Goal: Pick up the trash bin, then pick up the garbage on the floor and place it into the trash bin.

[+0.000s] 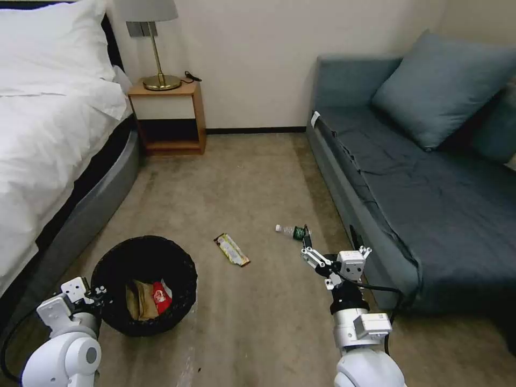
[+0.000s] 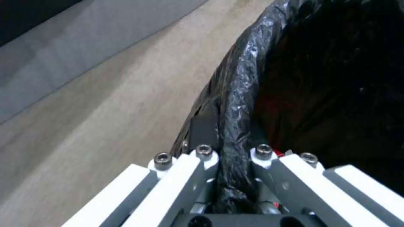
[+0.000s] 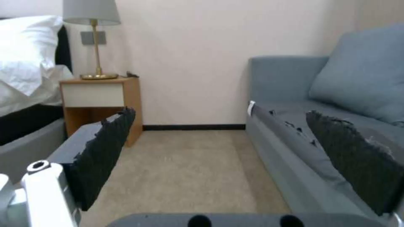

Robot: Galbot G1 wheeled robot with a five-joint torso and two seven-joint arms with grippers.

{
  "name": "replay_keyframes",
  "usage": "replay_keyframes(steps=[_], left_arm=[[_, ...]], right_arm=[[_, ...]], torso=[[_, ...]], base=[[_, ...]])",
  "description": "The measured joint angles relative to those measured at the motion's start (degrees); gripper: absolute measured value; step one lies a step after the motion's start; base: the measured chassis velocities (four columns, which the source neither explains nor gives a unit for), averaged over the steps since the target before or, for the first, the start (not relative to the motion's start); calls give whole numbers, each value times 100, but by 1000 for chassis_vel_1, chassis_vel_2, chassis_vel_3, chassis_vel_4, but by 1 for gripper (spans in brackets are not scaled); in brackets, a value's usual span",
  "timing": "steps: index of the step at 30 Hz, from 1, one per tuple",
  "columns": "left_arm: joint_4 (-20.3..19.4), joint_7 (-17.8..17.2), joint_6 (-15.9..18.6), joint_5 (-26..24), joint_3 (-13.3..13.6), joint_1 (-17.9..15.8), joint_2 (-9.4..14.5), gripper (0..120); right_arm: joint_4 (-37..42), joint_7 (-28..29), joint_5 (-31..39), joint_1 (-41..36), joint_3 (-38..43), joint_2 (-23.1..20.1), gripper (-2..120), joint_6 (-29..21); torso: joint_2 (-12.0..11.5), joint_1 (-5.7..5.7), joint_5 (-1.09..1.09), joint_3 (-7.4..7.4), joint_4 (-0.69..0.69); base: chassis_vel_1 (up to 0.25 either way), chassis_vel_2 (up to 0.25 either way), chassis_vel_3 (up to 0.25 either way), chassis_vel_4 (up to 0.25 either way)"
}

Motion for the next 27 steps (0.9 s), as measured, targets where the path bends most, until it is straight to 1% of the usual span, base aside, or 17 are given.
replay_keyframes(steps=[16, 27], left_arm=[[67, 1, -31, -10, -33, -11, 18, 3], [72, -3, -34, -36, -65, -52, 35, 3]], right_arm=[[-171, 15, 43, 139, -14, -48, 100, -9], [-239, 20, 87, 248, -37, -107, 100, -28]], torso=[[0, 0, 0, 0, 1], [0, 1, -1, 0, 0]], base=[[-167, 177, 175, -180], [-149, 157, 157, -152]])
